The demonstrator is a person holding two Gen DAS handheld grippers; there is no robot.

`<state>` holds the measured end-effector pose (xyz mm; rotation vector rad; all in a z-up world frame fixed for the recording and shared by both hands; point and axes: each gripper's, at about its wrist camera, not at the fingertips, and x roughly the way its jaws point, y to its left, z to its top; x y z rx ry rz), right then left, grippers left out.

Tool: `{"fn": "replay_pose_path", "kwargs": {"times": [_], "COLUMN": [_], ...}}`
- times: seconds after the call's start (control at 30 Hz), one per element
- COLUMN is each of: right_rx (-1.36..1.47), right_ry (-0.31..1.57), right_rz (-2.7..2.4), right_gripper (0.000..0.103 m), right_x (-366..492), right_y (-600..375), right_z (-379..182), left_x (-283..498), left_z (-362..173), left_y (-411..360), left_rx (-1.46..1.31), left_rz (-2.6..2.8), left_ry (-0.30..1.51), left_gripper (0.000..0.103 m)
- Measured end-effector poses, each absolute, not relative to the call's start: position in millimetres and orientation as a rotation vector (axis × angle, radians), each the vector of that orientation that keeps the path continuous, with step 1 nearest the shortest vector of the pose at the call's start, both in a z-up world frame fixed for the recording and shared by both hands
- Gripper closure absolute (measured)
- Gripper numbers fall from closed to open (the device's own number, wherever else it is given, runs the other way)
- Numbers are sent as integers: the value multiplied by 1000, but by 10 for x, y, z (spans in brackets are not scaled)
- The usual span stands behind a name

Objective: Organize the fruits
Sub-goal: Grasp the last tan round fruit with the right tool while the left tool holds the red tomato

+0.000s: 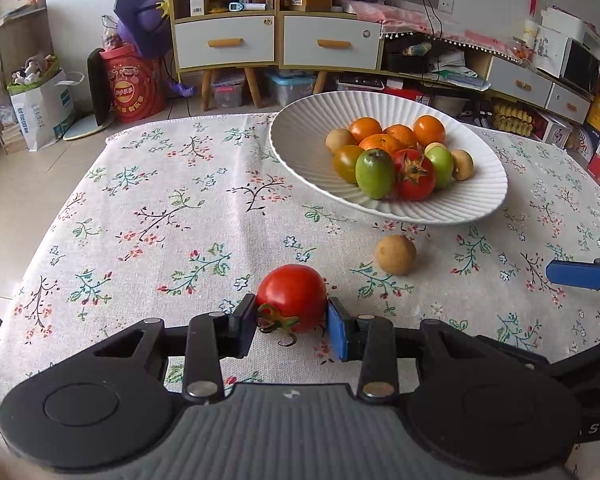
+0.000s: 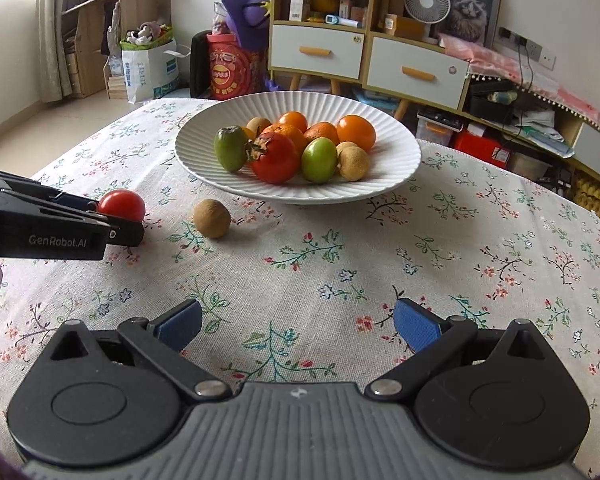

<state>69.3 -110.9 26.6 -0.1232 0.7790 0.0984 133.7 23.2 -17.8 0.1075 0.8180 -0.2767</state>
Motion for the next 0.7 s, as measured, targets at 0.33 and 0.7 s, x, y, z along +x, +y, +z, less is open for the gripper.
{"fn": "replay_pose_path", "kwargs": {"times": [0.33, 0.7], "right_rx": [-69, -47], "right_ry": [757, 705], "right_rz": [55, 2], "right_gripper": [8, 27], "right_x": [898, 1027], "right_y": [-822, -717], "right_z": [200, 176], "left_x": [1335, 1270], "left_z": [-144, -125], "left_y": [485, 615], "left_rx": [75, 68], "left_rz": [-241, -251], "left_ry": [860, 869], "left_gripper": [68, 68]}}
